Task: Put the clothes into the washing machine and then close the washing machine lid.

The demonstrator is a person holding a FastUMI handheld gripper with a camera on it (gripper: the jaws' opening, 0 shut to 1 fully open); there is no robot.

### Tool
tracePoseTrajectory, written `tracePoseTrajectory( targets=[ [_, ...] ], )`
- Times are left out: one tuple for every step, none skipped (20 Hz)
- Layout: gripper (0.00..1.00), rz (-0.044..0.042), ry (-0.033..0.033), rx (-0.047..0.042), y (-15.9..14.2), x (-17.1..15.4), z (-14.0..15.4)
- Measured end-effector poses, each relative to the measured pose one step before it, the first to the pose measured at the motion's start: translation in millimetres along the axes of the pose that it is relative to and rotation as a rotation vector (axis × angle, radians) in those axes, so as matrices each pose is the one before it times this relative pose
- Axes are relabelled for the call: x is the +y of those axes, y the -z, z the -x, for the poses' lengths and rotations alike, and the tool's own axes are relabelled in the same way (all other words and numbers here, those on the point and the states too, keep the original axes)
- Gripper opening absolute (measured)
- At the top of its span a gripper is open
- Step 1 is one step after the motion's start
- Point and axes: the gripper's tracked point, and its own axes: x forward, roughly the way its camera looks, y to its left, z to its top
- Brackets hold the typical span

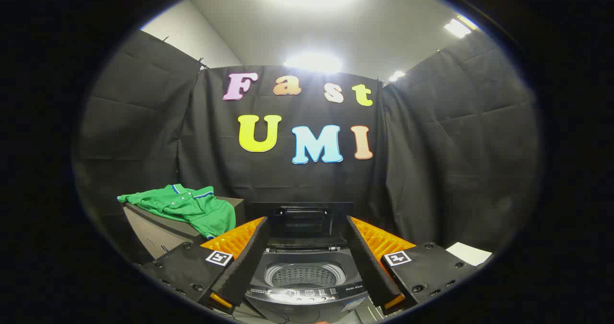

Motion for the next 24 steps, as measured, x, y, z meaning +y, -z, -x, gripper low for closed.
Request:
tracePoseTrajectory(
  targets=[
    [0.98, -0.00165, -0.00102, 0.00084, 0.34, -0.42, -1.09],
    [0.98, -0.00231, -0.00090, 0.00145, -0.15, 0.12, -1.12],
    [0.98, -0.00223, -0.00083, 0.00044, 0.02, 0.02, 0.05],
    [0.98, -0.00201, -0.00073, 0.00073, 0.07, -0.05, -0.54],
    [0.98, -0.00141, -0.00129, 0.00207, 0.71, 0.65, -0.13],
    [0.98, -0.00022, -0.00120, 0.00264, 1.20, 0.45, 1.23],
    [0.98, 0.00039, -0.00205, 0.00092, 0.83, 1.16, -0.36],
    [0.98, 0.00119, -0.00033, 0.00219, 0.23, 0.59, -0.18],
    [0.98, 0.00129, -0.00128, 0.00048, 0.54, 0.33, 0.76],
    [0.98, 0.00154, 0.00029, -0.00004, 0.21, -0.06, 0.41],
    [0.98, 0.00074, 0.00030, -0.00112, -0.17, 0.05, 0.07],
    [0.98, -0.00044, 0.00107, -0.00160, -0.99, 0.13, 0.97],
    [0.98, -0.00181, 0.00115, -0.00109, -1.13, -0.14, 1.13],
    [0.98, -0.00156, 0.00153, -0.00061, 0.47, -0.15, -0.23],
    [0.98, -0.00102, 0.00244, -0.00036, 0.91, -0.25, 0.08],
    [0.98, -0.00075, 0.00154, 0.00044, 0.00, -0.50, 0.62],
    [0.98, -0.00051, 0.00084, -0.00124, -0.09, -0.59, 0.90],
    [0.98, 0.00013, 0.00162, 0.00002, -0.01, -0.35, 0.78],
    [0.98, 0.00065, -0.00063, 0.00069, 0.56, -0.82, 0.73],
    [0.98, 0.00109, 0.00090, 0.00050, -0.09, -1.17, 0.80],
    [0.98, 0.00140, -0.00139, -0.00132, -0.04, -0.79, 1.27],
    [0.98, 0.00111, -0.00064, -0.00061, -0.68, -1.19, 0.31],
    [0.98, 0.00134, -0.00145, 0.00107, 0.90, -2.41, 0.10],
    [0.98, -0.00037, -0.00346, 0.00009, -0.72, -1.28, 0.26]
  ],
)
